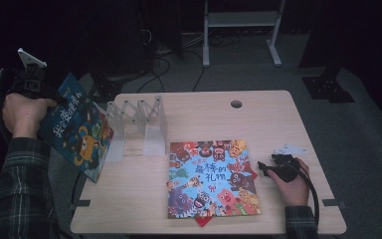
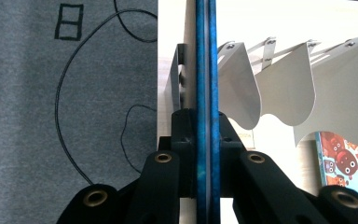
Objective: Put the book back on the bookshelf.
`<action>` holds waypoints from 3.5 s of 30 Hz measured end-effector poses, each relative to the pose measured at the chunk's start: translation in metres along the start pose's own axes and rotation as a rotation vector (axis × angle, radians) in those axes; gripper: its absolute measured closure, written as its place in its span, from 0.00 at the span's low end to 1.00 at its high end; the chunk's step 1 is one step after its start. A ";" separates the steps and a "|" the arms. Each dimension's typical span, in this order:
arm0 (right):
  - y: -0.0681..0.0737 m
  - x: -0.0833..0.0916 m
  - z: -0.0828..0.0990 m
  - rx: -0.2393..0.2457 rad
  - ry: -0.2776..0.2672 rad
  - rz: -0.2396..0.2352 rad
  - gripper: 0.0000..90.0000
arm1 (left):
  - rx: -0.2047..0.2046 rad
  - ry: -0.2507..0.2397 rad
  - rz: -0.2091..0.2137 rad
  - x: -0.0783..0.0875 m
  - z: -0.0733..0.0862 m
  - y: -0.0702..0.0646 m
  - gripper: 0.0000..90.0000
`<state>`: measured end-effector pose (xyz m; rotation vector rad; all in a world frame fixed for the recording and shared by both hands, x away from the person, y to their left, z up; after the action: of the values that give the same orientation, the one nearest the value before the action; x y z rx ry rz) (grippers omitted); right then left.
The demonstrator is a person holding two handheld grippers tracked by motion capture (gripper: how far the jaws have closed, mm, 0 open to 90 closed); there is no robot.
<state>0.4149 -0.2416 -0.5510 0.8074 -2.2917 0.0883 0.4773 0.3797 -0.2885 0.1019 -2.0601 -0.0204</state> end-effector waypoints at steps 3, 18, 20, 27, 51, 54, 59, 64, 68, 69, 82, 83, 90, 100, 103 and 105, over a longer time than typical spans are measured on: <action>0.000 0.000 0.000 0.000 0.000 0.000 0.36 | 0.015 -0.003 0.007 -0.002 0.000 0.001 0.91; 0.000 0.000 0.000 -0.001 0.000 0.000 0.36 | 0.006 -0.021 -0.005 -0.002 0.003 0.004 0.89; 0.000 0.000 0.000 -0.001 0.000 0.000 0.36 | 0.006 -0.022 -0.006 -0.002 0.003 0.003 0.89; 0.000 0.000 0.000 0.000 0.000 0.000 0.36 | -0.019 -0.020 -0.011 -0.001 0.004 0.003 0.82; 0.000 0.000 0.000 0.000 0.000 0.000 0.36 | -0.048 -0.141 0.013 0.036 -0.005 0.007 0.70; 0.000 0.000 0.000 -0.001 0.000 0.000 0.36 | -0.057 -0.165 0.010 0.043 -0.007 0.007 0.75; 0.000 0.000 0.000 -0.001 0.000 0.000 0.36 | -0.079 -0.194 -0.003 0.052 -0.007 0.008 0.86; 0.000 0.000 0.000 -0.001 0.000 0.000 0.36 | -0.087 -0.233 0.004 0.059 -0.006 0.007 1.00; 0.000 0.000 0.000 -0.001 0.000 0.000 0.36 | -0.123 -0.242 0.023 0.061 -0.002 0.001 1.00; 0.000 0.000 0.000 -0.001 0.000 0.000 0.36 | -0.137 -0.245 0.030 0.062 -0.001 -0.002 1.00; 0.000 0.000 0.000 -0.001 0.000 0.000 0.36 | -0.285 -0.233 0.099 0.059 0.021 -0.039 1.00; 0.000 0.000 0.000 0.000 0.000 0.000 0.36 | -0.294 -0.234 0.103 0.059 0.023 -0.042 1.00; 0.000 0.000 0.000 -0.001 0.000 0.000 0.36 | -0.345 -0.223 0.130 0.051 0.036 -0.060 1.00; 0.000 0.000 0.000 0.000 -0.001 0.000 0.36 | -0.403 -0.211 0.157 0.030 0.058 -0.084 0.99; 0.000 0.000 0.000 0.000 -0.001 0.000 0.36 | -0.418 -0.207 0.169 0.025 0.065 -0.091 0.99; 0.000 0.000 0.000 -0.001 -0.001 0.000 0.36 | -0.427 -0.202 0.168 0.021 0.069 -0.094 0.99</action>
<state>0.4150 -0.2414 -0.5511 0.8077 -2.2920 0.0871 0.4127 0.2821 -0.3076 -0.3496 -2.2125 -0.3781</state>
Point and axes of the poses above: each handheld gripper's, and its own axes: x roughly backward along the jaws, z roughly out of its underside, y roughly to its left, the point moved 10 cm from there along -x, roughly forward along the jaws, and after that the axes turned 13 degrees about -z, right-handed, at the moved point
